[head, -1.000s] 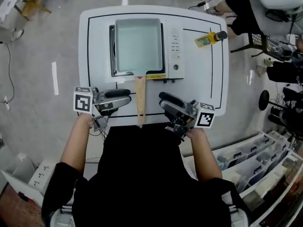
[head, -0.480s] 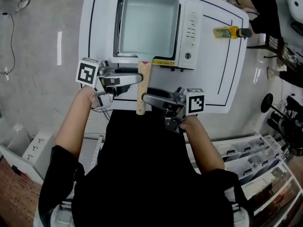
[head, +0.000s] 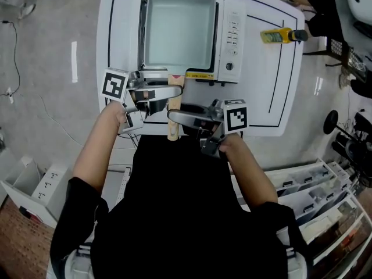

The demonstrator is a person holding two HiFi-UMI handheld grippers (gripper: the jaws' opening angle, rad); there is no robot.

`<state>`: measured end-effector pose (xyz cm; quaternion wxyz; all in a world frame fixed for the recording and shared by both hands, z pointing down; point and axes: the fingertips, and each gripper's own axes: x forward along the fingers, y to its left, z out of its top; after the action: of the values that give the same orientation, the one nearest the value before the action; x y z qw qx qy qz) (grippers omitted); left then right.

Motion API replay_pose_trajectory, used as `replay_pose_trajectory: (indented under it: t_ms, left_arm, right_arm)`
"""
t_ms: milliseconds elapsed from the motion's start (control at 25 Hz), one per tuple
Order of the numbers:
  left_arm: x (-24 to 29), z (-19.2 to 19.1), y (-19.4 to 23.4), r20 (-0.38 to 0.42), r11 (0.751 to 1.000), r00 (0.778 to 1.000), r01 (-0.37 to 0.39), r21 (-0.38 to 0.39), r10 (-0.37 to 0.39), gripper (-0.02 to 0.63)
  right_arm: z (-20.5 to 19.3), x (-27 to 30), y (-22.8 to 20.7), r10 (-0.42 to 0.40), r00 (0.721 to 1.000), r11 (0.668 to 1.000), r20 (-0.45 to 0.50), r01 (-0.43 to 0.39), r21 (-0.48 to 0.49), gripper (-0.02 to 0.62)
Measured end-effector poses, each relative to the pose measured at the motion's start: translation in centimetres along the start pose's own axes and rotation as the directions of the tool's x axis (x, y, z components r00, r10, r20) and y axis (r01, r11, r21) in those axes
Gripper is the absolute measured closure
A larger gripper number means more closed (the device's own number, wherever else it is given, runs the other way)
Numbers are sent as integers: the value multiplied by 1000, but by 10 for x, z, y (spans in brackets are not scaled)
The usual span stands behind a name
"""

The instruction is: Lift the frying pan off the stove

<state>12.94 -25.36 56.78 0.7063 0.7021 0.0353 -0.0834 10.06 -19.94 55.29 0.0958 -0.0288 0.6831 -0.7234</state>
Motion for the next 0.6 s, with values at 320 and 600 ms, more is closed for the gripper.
replay_pose_trajectory:
  t_ms: [320,600]
  left_arm:
    - [-13,-10,-8,-22,999,999,-24,-25,23,420]
    - [-7,-8,-7,-73,995,993,-90,37,93,431]
  right_arm:
    - [-10,11,9,-1,1000,1000,-8,1,-17,469]
    - [-3,5,14,-1,1000,996,10,2,-92,465]
